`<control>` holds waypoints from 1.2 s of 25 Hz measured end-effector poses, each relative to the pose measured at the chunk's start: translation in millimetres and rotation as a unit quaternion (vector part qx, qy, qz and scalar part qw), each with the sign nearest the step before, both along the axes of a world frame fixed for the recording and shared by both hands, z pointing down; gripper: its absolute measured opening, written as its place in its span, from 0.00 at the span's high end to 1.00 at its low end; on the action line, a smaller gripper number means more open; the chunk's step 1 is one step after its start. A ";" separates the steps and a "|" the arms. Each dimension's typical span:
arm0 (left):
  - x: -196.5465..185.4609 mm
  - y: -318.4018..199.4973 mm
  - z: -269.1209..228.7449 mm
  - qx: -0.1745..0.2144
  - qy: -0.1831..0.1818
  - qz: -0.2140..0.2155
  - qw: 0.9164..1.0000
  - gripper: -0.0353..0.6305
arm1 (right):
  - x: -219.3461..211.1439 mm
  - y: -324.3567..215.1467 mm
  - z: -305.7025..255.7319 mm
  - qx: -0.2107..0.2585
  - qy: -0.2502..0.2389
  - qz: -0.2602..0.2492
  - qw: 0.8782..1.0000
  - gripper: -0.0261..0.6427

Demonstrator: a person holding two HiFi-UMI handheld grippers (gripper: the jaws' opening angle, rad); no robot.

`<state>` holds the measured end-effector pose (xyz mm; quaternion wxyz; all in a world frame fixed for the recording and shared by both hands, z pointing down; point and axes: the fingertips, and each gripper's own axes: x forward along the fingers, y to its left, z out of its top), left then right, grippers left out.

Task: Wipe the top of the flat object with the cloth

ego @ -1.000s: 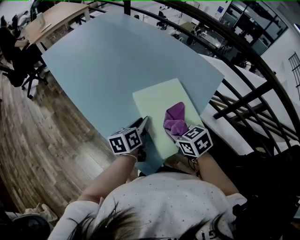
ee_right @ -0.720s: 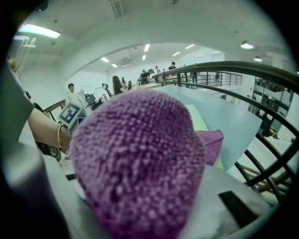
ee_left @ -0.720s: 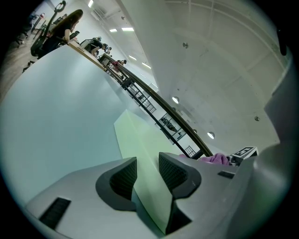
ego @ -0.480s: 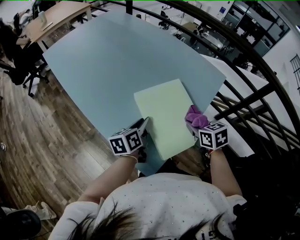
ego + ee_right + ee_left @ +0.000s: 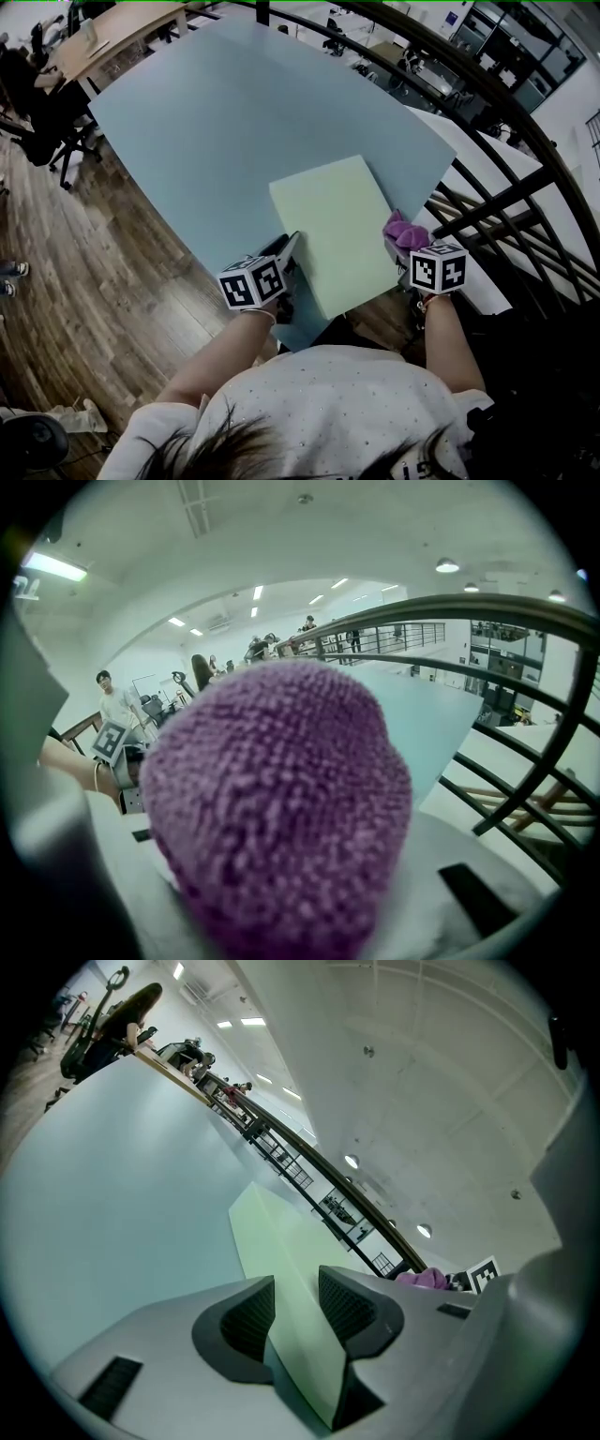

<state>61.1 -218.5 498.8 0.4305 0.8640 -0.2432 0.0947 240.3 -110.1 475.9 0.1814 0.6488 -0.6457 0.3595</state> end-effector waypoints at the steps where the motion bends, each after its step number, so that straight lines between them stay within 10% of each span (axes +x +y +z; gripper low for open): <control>1: -0.3 1.2 0.6 -0.001 0.000 0.000 1.000 0.73 | 0.9 1.2 0.6 0.000 -0.002 0.005 1.000 0.90; 9: 0.0 -1.4 -0.2 0.007 -0.001 -0.005 1.000 0.73 | 6.2 -6.9 -11.8 0.030 -0.040 0.050 0.998 0.90; 15: -0.8 -1.6 -0.5 0.009 -0.003 -0.007 1.000 0.73 | -117.6 -37.2 -44.1 0.082 -0.169 -0.076 0.979 0.90; 21: -0.6 -3.8 -1.5 0.011 -0.004 -0.007 1.000 0.73 | -210.1 -14.5 -8.7 -0.021 -0.067 -0.278 0.958 0.90; 30: 0.4 -4.5 -1.0 0.005 0.002 -0.001 1.000 0.73 | -149.6 -4.4 4.1 -0.046 -0.037 -0.209 0.976 0.90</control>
